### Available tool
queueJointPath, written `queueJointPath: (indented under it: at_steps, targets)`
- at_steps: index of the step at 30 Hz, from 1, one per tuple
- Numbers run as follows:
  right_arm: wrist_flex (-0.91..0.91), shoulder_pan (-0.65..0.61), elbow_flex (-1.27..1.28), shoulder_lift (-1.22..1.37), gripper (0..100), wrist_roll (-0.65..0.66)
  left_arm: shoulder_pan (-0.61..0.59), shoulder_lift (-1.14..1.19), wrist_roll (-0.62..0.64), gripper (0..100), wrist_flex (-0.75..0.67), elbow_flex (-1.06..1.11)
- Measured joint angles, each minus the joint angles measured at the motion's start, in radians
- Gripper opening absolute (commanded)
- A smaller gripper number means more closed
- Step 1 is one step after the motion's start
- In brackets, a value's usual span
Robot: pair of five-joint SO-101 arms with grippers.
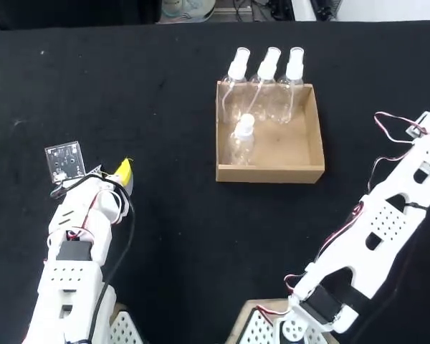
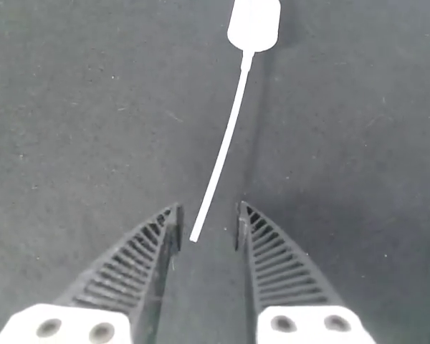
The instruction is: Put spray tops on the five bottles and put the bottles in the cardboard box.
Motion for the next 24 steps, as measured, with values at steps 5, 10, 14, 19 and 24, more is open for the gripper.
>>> queueJointPath:
  at_steps: [5,10,14,19,24]
  targets:
    - [0.000,0.000,-0.005,0.032,8.9,0.000,0.000,0.000,0.000,19,0.000,0.000]
    - [0.000,0.000,-0.006,0.032,8.9,0.000,0.000,0.000,0.000,19,0.000,0.000]
    - [0.000,0.000,-0.006,0.032,8.8,0.000,0.000,0.000,0.000,19,0.000,0.000]
    - [-0.008,0.000,-0.006,0.032,8.8,0.000,0.000,0.000,0.000,19,0.000,0.000]
    - [-0.012,0.000,-0.006,0.040,8.8,0.000,0.000,0.000,0.000,19,0.000,0.000]
